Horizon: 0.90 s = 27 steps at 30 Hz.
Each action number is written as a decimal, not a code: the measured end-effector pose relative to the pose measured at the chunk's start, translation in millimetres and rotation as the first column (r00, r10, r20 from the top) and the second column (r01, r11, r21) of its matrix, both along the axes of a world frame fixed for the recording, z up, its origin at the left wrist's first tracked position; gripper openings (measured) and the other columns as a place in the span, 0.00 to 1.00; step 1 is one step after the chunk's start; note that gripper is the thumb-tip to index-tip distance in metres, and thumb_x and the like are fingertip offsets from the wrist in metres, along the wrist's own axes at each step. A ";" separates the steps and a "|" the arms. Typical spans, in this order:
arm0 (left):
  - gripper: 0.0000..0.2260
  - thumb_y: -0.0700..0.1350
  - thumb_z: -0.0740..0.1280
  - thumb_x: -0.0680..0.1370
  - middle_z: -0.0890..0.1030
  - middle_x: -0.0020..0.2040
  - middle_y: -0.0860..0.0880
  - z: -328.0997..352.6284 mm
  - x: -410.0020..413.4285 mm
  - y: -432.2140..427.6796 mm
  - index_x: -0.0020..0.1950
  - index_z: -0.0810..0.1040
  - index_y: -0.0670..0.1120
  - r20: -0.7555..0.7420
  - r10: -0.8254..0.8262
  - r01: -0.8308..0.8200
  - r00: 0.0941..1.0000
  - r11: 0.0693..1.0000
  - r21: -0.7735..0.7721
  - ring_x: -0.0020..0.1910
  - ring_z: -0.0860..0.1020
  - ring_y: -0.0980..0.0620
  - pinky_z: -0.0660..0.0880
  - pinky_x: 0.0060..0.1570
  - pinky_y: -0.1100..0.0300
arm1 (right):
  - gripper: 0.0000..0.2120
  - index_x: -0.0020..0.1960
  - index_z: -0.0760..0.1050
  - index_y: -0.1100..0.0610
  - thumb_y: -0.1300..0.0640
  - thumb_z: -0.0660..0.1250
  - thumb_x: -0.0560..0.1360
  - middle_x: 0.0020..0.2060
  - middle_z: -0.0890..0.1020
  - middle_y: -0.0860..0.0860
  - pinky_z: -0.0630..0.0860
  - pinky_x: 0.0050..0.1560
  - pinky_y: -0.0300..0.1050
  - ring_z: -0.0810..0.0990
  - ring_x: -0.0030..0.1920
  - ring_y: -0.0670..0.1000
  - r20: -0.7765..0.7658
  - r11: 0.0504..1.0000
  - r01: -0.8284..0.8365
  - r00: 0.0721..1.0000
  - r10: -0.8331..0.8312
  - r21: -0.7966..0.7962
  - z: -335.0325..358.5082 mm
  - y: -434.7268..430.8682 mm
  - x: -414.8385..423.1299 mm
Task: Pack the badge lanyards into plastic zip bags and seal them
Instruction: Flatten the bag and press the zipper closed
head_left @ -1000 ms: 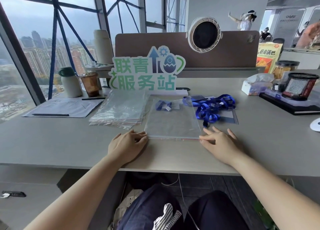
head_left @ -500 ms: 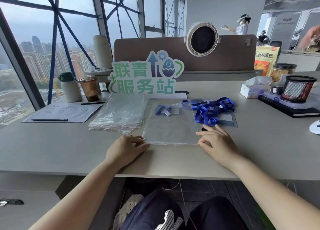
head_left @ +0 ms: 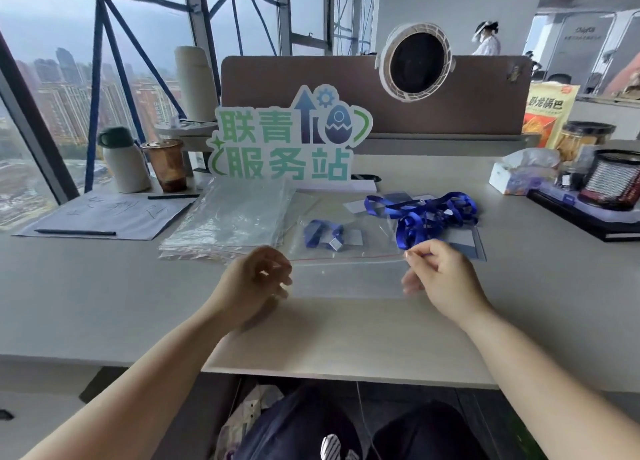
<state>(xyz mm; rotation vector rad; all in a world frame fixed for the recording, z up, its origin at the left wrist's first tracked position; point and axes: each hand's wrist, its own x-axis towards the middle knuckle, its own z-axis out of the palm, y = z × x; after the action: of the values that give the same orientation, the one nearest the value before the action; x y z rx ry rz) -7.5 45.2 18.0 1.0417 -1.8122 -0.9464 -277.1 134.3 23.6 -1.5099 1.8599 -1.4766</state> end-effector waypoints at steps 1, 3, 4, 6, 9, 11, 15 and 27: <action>0.07 0.37 0.68 0.76 0.82 0.33 0.51 -1.1 -3.0 -4.6 0.42 0.76 0.48 0.046 0.033 -0.033 0.998 0.999 -0.013 0.31 0.81 0.48 0.77 0.33 0.58 | 0.06 0.41 0.74 0.55 0.58 0.64 0.77 0.28 0.82 0.50 0.79 0.38 0.47 0.81 0.28 0.50 -0.025 0.999 0.039 0.999 -0.038 0.033 -1.7 -5.7 0.0; 0.06 0.44 0.69 0.75 0.82 0.36 0.52 -2.7 -10.4 -16.6 0.41 0.74 0.53 0.173 0.108 -0.096 0.979 0.993 -0.073 0.31 0.80 0.47 0.75 0.30 0.59 | 0.08 0.38 0.74 0.51 0.55 0.65 0.76 0.28 0.82 0.47 0.77 0.38 0.45 0.80 0.28 0.49 -0.200 0.986 0.138 0.973 -0.117 0.098 -3.7 -18.9 -2.6; 0.05 0.47 0.69 0.75 0.82 0.38 0.53 -1.4 -14.7 -22.8 0.41 0.74 0.54 0.227 0.147 -0.126 0.963 0.987 -0.103 0.32 0.79 0.48 0.76 0.33 0.57 | 0.08 0.37 0.74 0.50 0.53 0.65 0.75 0.30 0.82 0.45 0.75 0.38 0.44 0.79 0.31 0.50 -0.288 0.976 0.185 0.947 -0.145 0.117 -3.5 -25.1 -4.6; 0.04 0.53 0.67 0.75 0.80 0.43 0.58 2.0 -21.2 -34.1 0.43 0.74 0.56 0.381 0.259 -0.197 0.887 0.961 -0.195 0.38 0.77 0.51 0.74 0.40 0.58 | 0.06 0.40 0.77 0.50 0.50 0.66 0.74 0.34 0.80 0.44 0.72 0.44 0.44 0.76 0.37 0.51 -0.415 0.955 0.253 0.894 -0.171 0.152 -2.1 -37.2 -7.7; 0.08 0.57 0.67 0.74 0.80 0.49 0.58 3.1 -27.9 -48.4 0.49 0.75 0.56 0.557 0.341 -0.211 0.757 0.935 -0.285 0.48 0.77 0.51 0.72 0.44 0.58 | 0.08 0.39 0.76 0.49 0.47 0.66 0.74 0.41 0.81 0.46 0.67 0.52 0.46 0.76 0.44 0.52 -0.595 0.924 0.323 0.791 -0.143 0.207 -4.2 -55.3 -13.0; 0.12 0.58 0.68 0.73 0.77 0.54 0.54 2.3 -31.0 -53.3 0.53 0.74 0.56 0.616 0.329 -0.176 0.716 0.939 -0.296 0.53 0.76 0.48 0.71 0.49 0.56 | 0.08 0.38 0.74 0.48 0.46 0.66 0.74 0.44 0.80 0.47 0.65 0.52 0.46 0.77 0.48 0.53 -0.629 0.910 0.343 0.767 -0.128 0.233 -6.8 -61.0 -16.1; 0.14 0.56 0.68 0.73 0.72 0.61 0.55 1.3 -27.6 -61.9 0.57 0.74 0.59 0.634 0.322 0.012 0.703 0.886 -0.464 0.61 0.70 0.49 0.66 0.58 0.55 | 0.03 0.41 0.77 0.48 0.50 0.70 0.71 0.43 0.77 0.44 0.66 0.48 0.44 0.76 0.48 0.50 -0.655 0.977 0.193 0.751 -0.087 0.092 -6.5 -61.4 -21.6; 0.46 0.79 0.56 0.55 0.70 0.69 0.57 1.2 -4.1 -53.8 0.70 0.65 0.60 0.808 -0.030 0.286 0.588 0.943 -0.173 0.69 0.66 0.52 0.57 0.66 0.58 | 0.28 0.54 0.73 0.32 0.29 0.72 0.56 0.65 0.67 0.27 0.54 0.74 0.47 0.62 0.71 0.45 -0.354 0.819 -0.279 0.798 0.488 0.500 -9.9 -43.9 -46.8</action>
<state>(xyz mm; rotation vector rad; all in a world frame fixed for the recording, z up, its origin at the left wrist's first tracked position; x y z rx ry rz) -11.5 -8.7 19.2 1.2282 -2.7345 -0.2414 -323.9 90.4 13.8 -1.9774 1.7830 -0.4851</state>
